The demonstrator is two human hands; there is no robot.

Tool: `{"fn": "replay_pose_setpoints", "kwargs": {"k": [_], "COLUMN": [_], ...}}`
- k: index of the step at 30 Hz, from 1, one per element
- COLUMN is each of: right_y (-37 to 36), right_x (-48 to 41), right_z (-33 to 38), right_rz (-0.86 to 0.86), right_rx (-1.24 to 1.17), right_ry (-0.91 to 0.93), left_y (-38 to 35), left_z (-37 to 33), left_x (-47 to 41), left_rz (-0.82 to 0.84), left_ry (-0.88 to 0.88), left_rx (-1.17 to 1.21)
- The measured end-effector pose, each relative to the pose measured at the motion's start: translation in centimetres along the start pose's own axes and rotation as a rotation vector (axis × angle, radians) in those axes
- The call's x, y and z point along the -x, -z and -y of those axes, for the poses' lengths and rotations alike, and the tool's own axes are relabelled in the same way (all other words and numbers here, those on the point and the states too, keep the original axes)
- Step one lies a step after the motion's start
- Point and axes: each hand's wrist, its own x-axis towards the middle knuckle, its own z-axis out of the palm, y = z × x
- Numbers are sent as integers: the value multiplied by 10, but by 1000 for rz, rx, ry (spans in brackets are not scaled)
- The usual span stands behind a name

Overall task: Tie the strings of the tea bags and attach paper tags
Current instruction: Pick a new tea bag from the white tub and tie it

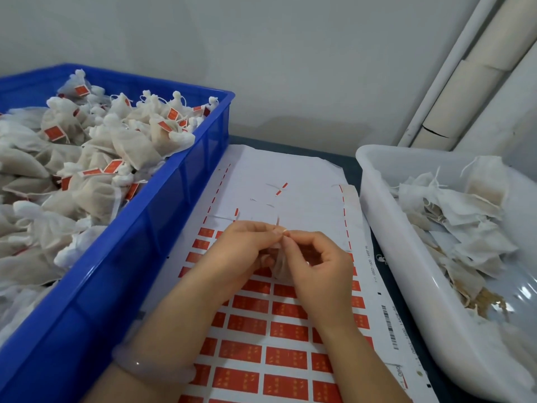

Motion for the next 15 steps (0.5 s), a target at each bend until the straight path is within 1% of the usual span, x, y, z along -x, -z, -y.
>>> {"fn": "replay_pose_setpoints", "kwargs": {"k": [3,9,13,15], "right_y": [-2,-2,-3,-4], "right_x": [1,0,0,-1], "right_z": [1,0,-1,1], "right_rz": [6,22,29,59], "right_rx": [-14,-89,-109,-115], "right_ry": [-32,-99,-135,-123], "left_y": [-1,-7,-6,-3], "left_z": [-1,-2,-3,-2], "left_x": [1,3,3,2], "left_rz": [-30,-54,-69,-65], "left_ry": [5,-2,16,27], "left_rx": [-39,-217,-165,-122]}}
